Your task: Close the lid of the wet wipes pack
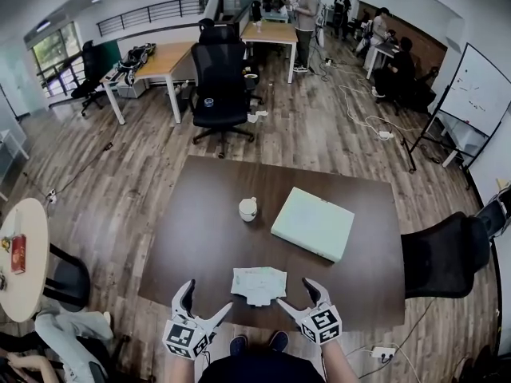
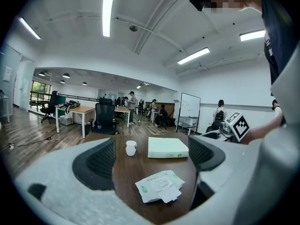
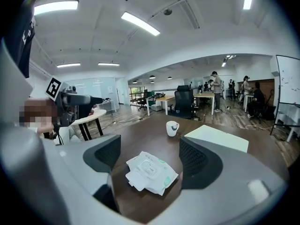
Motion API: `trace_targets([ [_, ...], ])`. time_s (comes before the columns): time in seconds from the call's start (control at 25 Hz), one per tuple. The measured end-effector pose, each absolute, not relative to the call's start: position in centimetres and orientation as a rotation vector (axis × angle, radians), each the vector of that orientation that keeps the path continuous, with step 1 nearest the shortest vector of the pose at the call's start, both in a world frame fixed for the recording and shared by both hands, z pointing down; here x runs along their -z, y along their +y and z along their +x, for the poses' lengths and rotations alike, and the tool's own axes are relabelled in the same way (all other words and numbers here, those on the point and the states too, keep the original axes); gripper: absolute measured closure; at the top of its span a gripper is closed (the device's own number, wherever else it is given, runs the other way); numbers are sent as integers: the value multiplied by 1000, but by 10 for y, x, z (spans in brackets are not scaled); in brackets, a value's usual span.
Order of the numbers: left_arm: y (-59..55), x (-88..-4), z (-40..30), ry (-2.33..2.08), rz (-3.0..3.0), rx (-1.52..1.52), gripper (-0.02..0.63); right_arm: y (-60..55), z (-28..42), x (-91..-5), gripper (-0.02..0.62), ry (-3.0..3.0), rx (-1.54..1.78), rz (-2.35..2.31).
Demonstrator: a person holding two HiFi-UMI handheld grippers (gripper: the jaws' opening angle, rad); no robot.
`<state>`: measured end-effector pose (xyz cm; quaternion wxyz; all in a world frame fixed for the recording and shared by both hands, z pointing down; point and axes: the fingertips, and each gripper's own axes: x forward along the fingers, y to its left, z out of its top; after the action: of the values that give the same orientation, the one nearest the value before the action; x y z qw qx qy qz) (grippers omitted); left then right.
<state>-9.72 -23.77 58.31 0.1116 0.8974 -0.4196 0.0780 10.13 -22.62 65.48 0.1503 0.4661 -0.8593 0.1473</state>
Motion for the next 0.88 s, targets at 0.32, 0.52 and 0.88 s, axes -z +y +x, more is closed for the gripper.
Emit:
trace_targets([
  [0.32,-235,-577,-86,-1225,2644,-234,132,-226,74,-694,192,-2422,-418,1160],
  [0.52,-228,-580,-87,-1235,2630,-239,132,-223,74,-724,192,-2407,-492,1122],
  [0.88,-223,-583,-101,-1277,2599,-247,132,-216,55,-769,146,-2382,-510,973],
])
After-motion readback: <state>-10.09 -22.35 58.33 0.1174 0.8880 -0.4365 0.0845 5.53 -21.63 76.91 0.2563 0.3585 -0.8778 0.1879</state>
